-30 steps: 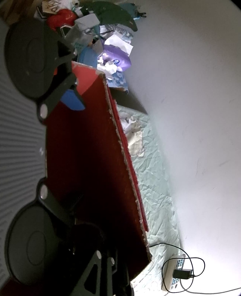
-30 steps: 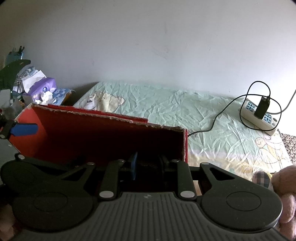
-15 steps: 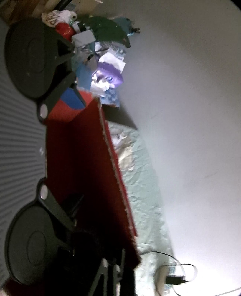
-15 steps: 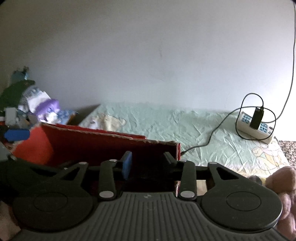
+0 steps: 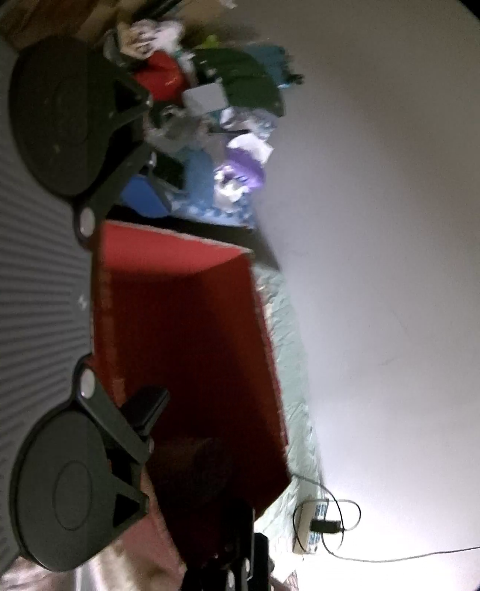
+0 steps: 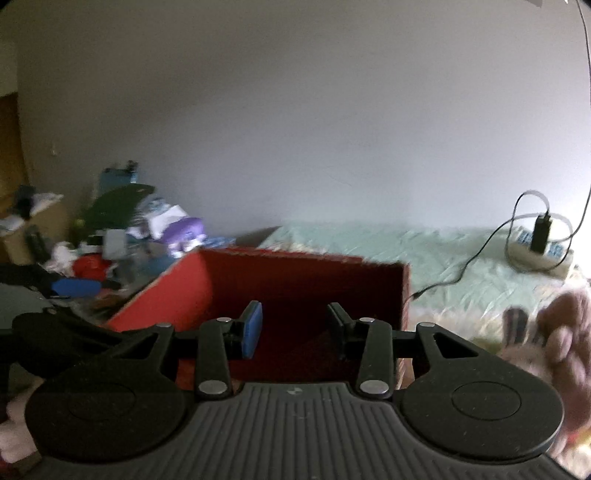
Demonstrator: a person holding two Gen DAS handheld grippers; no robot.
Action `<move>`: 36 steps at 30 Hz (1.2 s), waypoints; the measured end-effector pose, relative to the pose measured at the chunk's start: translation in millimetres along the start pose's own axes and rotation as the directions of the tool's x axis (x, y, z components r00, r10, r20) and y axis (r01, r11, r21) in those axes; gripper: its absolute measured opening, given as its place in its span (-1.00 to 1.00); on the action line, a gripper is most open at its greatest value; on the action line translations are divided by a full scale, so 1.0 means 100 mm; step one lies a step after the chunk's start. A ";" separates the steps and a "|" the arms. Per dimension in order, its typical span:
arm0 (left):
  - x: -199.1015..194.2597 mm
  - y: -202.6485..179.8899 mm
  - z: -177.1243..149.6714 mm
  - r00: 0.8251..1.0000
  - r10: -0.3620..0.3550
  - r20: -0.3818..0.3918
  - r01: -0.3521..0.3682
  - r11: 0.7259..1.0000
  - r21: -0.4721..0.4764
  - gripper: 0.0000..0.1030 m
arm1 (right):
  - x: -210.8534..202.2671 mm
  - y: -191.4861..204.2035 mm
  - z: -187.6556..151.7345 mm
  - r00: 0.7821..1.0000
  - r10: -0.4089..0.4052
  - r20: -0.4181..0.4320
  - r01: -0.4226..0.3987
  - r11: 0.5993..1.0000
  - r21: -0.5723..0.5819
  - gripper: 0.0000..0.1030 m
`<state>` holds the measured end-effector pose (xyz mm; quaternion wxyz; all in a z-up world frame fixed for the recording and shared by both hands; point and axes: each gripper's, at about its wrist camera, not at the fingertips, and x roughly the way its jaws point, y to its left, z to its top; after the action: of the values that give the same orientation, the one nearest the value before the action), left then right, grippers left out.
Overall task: Organize objects
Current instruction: 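Open the right gripper to release the tape and withdraw, then grasp the pine cone with the right gripper and lift it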
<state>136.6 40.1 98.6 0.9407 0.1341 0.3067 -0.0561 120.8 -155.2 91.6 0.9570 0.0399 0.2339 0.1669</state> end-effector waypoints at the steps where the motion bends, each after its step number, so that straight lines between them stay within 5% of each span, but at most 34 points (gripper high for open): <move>1: -0.03 0.03 -0.05 1.000 -0.018 -0.009 0.018 1.000 -0.011 0.92 | -0.04 0.01 -0.03 1.000 0.017 -0.009 -0.017 1.000 0.009 -0.19; 13: -0.58 0.10 -0.70 0.991 -0.131 0.031 0.132 0.991 -0.031 0.92 | -0.16 0.14 -0.53 0.975 0.163 -0.150 -0.151 0.985 0.084 -0.15; 24: -0.75 -0.05 -1.14 0.949 -0.309 0.059 0.309 0.951 0.013 0.93 | -0.11 0.16 -0.86 0.943 0.262 -0.204 -0.221 0.954 0.203 0.04; 36: -0.62 -0.15 -1.34 0.941 -0.332 0.059 0.334 0.942 -0.025 0.92 | -0.06 0.06 -1.13 0.911 0.368 -0.187 -0.282 0.886 0.369 0.04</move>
<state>8.5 65.6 27.6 0.9277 0.0625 0.3005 -0.2124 62.2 -151.8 -5.2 0.8567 0.2190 0.3681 0.2874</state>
